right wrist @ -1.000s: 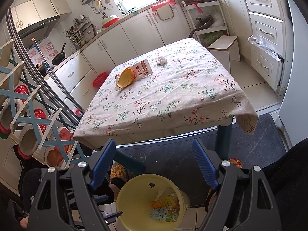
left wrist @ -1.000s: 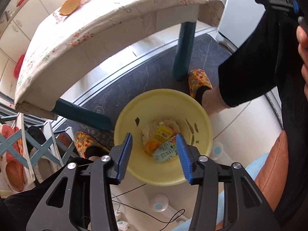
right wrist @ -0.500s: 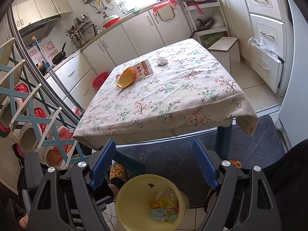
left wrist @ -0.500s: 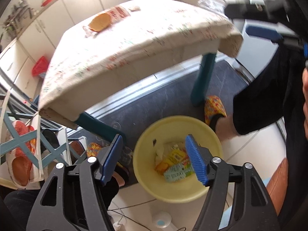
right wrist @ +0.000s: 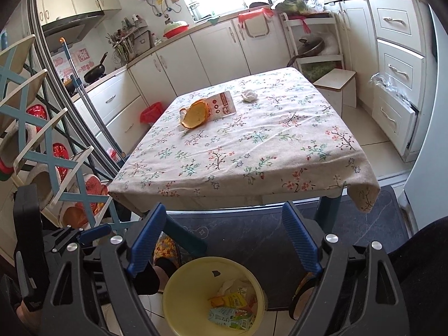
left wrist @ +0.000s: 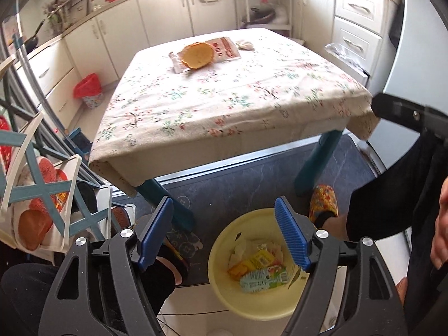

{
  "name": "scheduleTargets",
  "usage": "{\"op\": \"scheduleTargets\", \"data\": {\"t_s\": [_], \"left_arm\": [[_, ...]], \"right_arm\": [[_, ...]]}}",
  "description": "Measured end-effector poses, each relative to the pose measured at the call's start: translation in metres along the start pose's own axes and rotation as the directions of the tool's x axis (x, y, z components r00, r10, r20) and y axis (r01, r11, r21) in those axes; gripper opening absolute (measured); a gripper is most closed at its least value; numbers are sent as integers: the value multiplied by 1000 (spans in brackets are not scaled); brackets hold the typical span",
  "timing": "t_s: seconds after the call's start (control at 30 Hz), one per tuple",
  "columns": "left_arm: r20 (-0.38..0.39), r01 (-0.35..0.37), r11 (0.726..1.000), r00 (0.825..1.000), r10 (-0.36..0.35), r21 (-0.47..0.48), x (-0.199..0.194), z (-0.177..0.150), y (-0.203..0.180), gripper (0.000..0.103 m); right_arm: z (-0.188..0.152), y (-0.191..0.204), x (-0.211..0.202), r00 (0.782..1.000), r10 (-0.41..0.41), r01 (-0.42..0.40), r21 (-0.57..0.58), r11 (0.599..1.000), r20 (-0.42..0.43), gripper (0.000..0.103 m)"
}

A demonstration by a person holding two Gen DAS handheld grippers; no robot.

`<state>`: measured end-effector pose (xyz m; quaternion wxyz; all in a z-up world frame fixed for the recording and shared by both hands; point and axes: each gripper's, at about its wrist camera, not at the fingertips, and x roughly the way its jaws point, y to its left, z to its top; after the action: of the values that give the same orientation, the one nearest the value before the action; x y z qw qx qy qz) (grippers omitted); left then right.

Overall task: Collect trash
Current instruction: 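Move both tools back up to the paper bag and peel on the table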

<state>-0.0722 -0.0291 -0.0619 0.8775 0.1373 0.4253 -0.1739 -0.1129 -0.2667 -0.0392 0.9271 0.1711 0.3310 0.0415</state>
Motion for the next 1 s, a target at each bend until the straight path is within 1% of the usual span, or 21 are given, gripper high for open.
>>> {"op": "scheduleTargets", "data": {"t_s": [0.17,0.33,0.63,0.8,1.0], "left_arm": [[24,-15,999,1000,15,-30,-5,5,6,72],[67,-32,997,997,36,-64,-11,18,15,75],[94,-60,994,993,68,-91,-10,41,34,75],[92,-64,988,993,78,-140,-7,55,55,76],[82,-55,980,994,72,-193,1,69,77,76]], "right_arm": [[2,2,0,1000,7,-7,-2,1000,3,81],[8,7,1,1000,18,-18,-16,1000,13,81],[12,12,11,999,35,-35,-19,999,-5,82],[18,14,18,999,41,-41,-15,999,-15,82],[32,17,31,998,49,-50,-38,998,-29,81]]}}
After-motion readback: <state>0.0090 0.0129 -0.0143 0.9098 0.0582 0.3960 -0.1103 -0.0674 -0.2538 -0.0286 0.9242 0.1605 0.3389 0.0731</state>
